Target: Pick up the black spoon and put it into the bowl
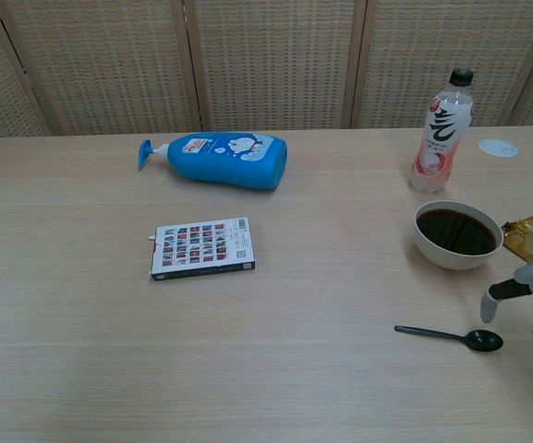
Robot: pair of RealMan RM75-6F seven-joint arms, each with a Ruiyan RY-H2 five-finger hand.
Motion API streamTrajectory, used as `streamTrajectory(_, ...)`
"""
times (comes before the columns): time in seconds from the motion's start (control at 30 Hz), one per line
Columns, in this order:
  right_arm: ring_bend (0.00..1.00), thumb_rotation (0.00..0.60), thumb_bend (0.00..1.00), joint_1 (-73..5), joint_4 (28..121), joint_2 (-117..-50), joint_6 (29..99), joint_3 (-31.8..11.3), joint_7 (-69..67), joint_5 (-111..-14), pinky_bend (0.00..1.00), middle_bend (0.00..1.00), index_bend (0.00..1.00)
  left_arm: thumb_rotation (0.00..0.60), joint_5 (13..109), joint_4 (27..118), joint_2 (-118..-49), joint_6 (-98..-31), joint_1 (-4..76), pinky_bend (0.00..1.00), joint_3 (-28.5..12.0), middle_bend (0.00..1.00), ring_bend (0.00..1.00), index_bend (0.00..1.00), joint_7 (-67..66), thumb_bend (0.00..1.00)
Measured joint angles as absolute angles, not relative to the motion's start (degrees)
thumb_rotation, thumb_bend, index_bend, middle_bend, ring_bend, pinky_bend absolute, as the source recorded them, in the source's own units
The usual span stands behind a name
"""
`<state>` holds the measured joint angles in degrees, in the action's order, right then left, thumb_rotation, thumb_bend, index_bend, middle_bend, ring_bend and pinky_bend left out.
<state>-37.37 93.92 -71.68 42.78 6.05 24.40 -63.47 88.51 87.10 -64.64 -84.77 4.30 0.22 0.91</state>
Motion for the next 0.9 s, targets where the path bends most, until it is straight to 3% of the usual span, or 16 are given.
streamTrajectory(0.33, 0.99, 0.6, 0.75, -36.5, 97.0, -71.3, 44.1, 7.3, 25.5, -64.0, 1.0, 1.0, 0.27, 0.6, 88.5, 86.8, -64.8, -84.5, 4.4, 0.0, 0.2, 0.0, 0.0, 0.0, 1.0, 0.42)
streamTrajectory(0.9, 0.99, 0.6, 0.75, -36.9, 92.8, -73.0, 42.4, 7.5, 25.1, -62.8, 1.0, 1.0, 0.27, 0.6, 88.6, 86.5, -65.0, -84.6, 4.3, 0.0, 0.3, 0.0, 0.0, 0.0, 1.3, 0.42)
